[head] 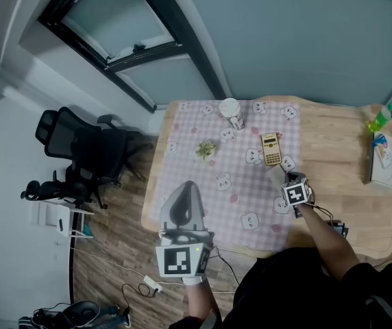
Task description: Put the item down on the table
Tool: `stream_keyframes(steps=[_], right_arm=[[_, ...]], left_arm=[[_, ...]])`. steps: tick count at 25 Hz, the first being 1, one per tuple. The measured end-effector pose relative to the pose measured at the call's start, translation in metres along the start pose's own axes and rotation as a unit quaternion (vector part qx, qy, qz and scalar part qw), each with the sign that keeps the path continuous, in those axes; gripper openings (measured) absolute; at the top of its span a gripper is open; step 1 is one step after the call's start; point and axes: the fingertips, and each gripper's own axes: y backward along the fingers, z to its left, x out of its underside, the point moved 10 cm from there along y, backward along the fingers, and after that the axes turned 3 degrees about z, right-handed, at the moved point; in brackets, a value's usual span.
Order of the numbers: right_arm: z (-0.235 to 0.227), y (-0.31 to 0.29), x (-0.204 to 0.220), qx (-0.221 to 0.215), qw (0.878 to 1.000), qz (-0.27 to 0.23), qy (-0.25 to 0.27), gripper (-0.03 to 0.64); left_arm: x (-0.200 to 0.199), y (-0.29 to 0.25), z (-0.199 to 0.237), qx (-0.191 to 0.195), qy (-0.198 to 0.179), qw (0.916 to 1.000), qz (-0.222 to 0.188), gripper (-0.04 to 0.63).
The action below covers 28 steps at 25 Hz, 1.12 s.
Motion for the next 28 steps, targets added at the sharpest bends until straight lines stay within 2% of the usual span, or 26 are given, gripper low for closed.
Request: stream_keyframes(steps=[3,9,14,18,20,22,25,28], right_arm=[[0.0,0.011,-0.005,0.0,1.0,-0.008,0.013,0.017],[-0.01,0.036,-0.024,-0.025,0.997,-0.069,0.003,0.017],[-0.018,0.085,-0.062,-0.032,0.985,-0.166,0.014,0.015],[-0.019,0.159,-0.098,-0.054,0.956,-0.286,0.016,0.015],[-0.014,0.203,-0.117,-0.057,0.94,-0.335,0.038,0.015],[-0.009,0.246,-0.133,-0.053,0.922,-0.379,0.066,0.015],[-0.002,0.3,-0.147,-0.045,0.897,-0.431,0.094,0.015],[-0.001,0.332,-0.153,-0.047,0.885,-0.454,0.095,0.015]], left_arm=[[0.001,0.003,0.004,-0.004,0.002,1.0,-0.008,-0.005],[-0.002,0.005,0.005,0.011,0.006,0.9999,-0.012,-0.005],[0.002,0.004,0.004,0.023,0.026,0.9989,-0.03,-0.005],[0.001,0.001,0.0,0.048,0.036,0.9978,-0.029,-0.005],[0.0,0.003,-0.001,0.055,0.039,0.9972,-0.033,-0.005],[-0.001,0.003,-0.001,0.043,0.035,0.9978,-0.037,-0.005],[0.003,0.002,0.001,0.026,0.038,0.9984,-0.033,-0.005],[0.006,0.001,0.005,0.018,0.036,0.9985,-0.037,-0.005]])
